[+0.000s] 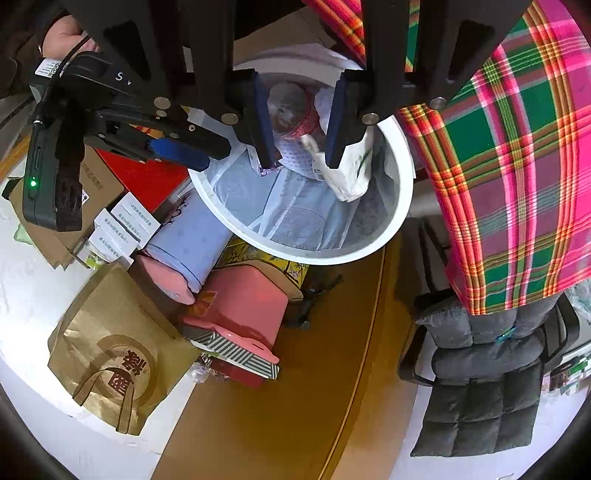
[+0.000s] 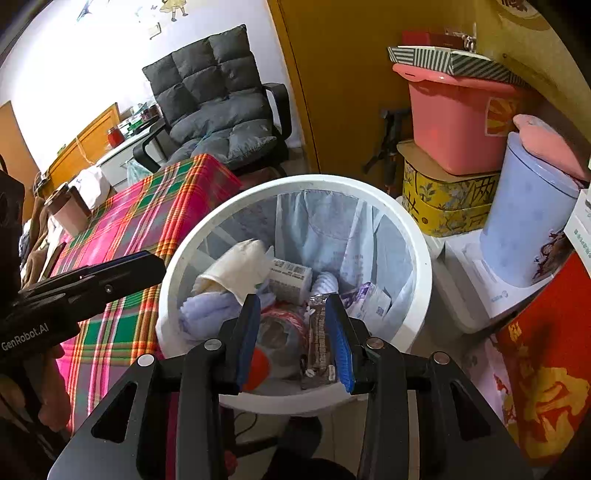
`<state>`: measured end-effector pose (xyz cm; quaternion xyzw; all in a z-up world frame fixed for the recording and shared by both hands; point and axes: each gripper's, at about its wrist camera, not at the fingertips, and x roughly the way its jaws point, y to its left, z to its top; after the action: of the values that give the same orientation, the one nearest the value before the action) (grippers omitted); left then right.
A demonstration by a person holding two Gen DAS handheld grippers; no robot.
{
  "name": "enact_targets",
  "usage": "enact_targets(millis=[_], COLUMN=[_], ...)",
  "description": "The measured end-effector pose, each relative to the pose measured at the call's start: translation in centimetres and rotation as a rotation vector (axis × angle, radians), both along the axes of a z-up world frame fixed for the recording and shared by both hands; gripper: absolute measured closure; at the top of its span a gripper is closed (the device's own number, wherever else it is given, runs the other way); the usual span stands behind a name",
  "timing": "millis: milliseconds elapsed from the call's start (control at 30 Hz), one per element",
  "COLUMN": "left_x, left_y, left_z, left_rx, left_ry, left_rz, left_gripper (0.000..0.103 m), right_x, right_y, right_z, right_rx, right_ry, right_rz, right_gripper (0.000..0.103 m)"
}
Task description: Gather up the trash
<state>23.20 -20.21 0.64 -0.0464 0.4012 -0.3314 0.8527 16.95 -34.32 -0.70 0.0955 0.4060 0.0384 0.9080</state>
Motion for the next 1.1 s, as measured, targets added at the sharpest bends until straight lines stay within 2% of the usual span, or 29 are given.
enact_targets(millis=[400,833,1100], left_x=[-3.8,-10.2,-13.5], left_y=[2.3,6.4,8.9], left_z=[1.3,2.8,2.8], left_rx=[0.016,0.083,0.089], left_ry=[-0.038,-0.128,-0.137], left_rz=[0.051,0.181,0.237], left_gripper=[0.073,0.073,0.073], right_x=[-2.8,-6.8,-9.6], right_y=[2.1,5.1,6.7], right_z=[1.8,3.3,3.8], right_rx=[-0.009,-0.023,-0.029], right_ry=[-0.051,-0.113,-0.133], right_rz=[0.039,0.105,0.134], right_gripper=[0.064,0.064,0.064])
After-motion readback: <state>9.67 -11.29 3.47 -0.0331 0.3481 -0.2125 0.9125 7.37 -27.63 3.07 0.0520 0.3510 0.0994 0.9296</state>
